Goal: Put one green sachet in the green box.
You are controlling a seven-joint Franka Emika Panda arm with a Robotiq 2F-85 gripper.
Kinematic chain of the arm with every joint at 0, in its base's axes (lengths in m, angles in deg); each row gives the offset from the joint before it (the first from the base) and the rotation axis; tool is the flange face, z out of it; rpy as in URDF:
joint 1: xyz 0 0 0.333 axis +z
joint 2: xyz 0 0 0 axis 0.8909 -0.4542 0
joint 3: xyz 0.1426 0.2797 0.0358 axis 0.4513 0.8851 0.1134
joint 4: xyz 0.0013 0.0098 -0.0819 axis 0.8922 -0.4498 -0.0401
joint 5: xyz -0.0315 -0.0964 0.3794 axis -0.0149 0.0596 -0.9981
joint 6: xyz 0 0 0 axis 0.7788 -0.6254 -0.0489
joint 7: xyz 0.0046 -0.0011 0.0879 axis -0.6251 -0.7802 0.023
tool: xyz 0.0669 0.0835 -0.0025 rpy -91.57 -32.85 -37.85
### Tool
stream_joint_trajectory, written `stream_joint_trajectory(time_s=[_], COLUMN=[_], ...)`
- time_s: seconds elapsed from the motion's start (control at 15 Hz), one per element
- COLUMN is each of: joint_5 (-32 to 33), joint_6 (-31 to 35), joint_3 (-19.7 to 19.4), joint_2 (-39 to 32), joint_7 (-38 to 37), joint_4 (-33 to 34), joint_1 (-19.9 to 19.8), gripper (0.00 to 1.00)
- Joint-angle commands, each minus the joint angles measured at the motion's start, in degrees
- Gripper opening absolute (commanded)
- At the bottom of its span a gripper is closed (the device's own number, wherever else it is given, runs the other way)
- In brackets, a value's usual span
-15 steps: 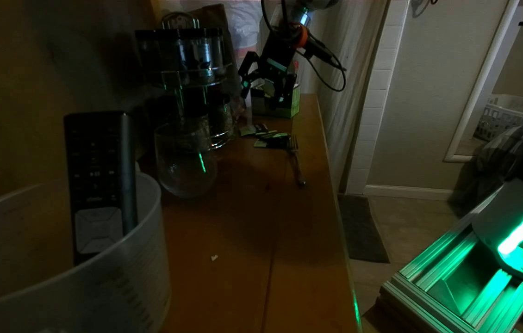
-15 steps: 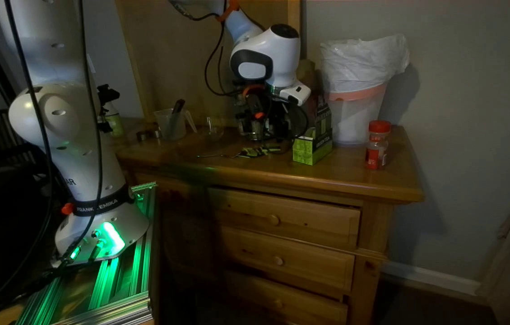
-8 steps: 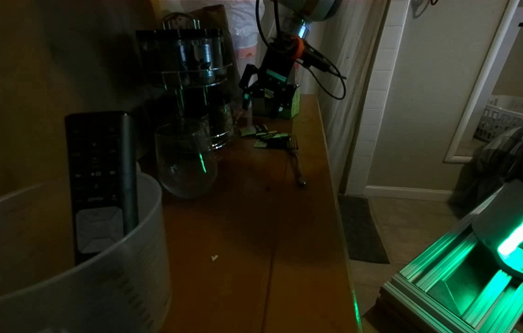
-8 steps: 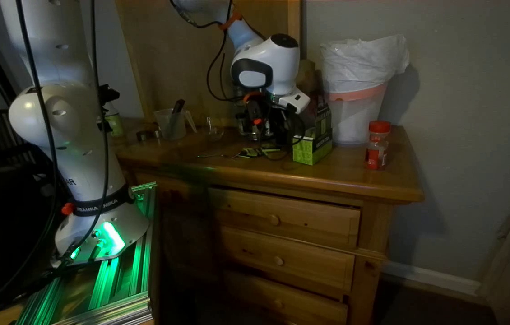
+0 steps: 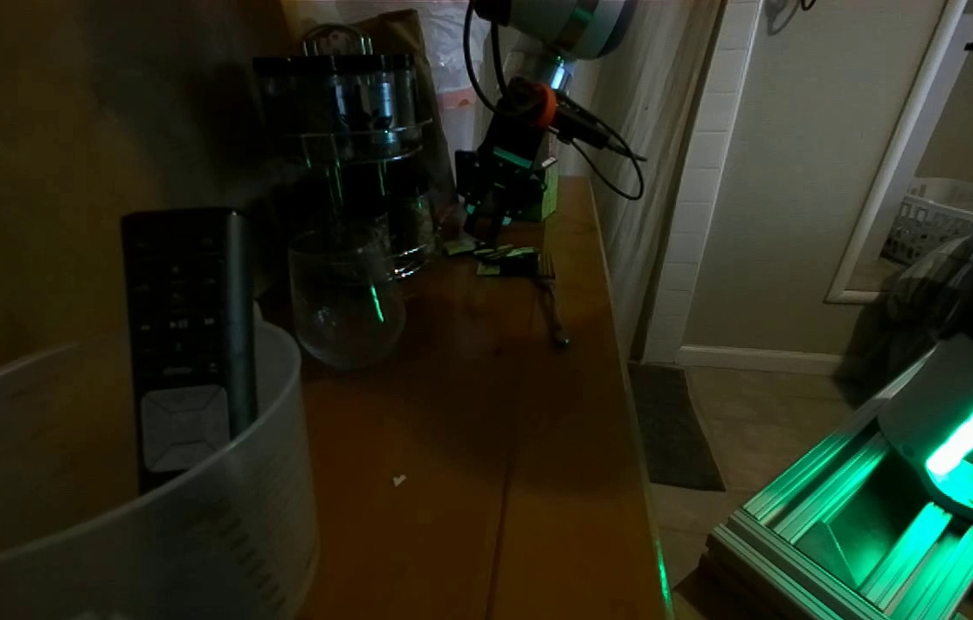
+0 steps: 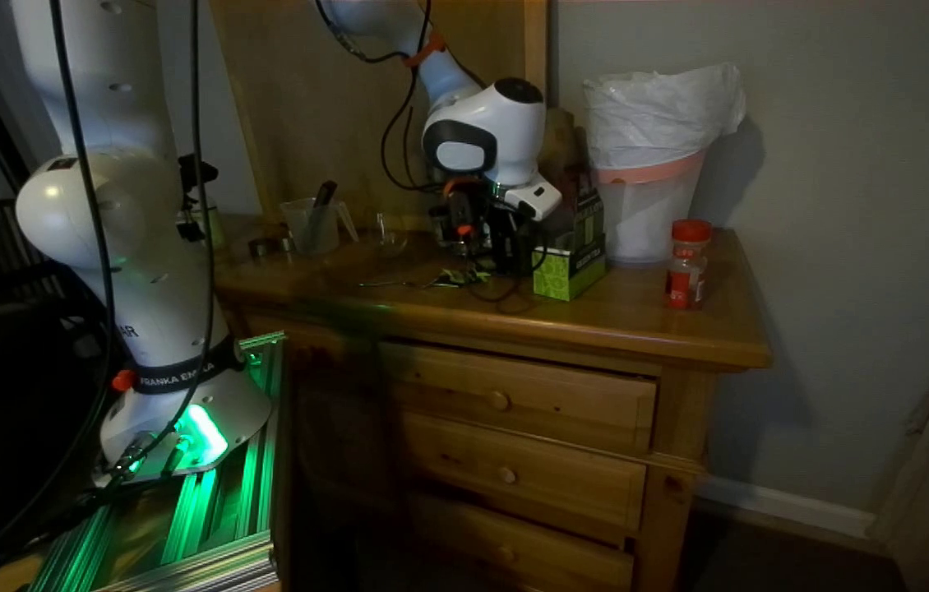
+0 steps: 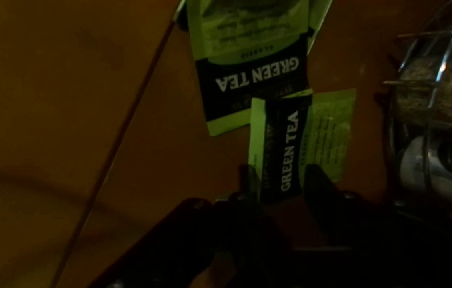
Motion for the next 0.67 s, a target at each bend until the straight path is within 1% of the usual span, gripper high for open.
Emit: stream_joint_trajectory(time_s=[0.0,0.07,0.2,0.27,0.6], joint_5=[1.3,1.9,3.4,3.9,8.3], joint_6=[1.2,1.1,1.3,1.3,0.6], joint_3=[0.3,0.2,-0.1,-0.1,-0.2], joint_2=[-1.1,-1.2,-1.4,-1.4,0.6], joint_7=[-4.3,-5.4,-7.4,-8.1,-10.8], joint_4=[0.8,0.8,0.9,0.9,-0.3], joint_1=[0.1,0.3,0.5,0.6,0.6], gripper=[0.28,0.06,0.05,0.0,0.0])
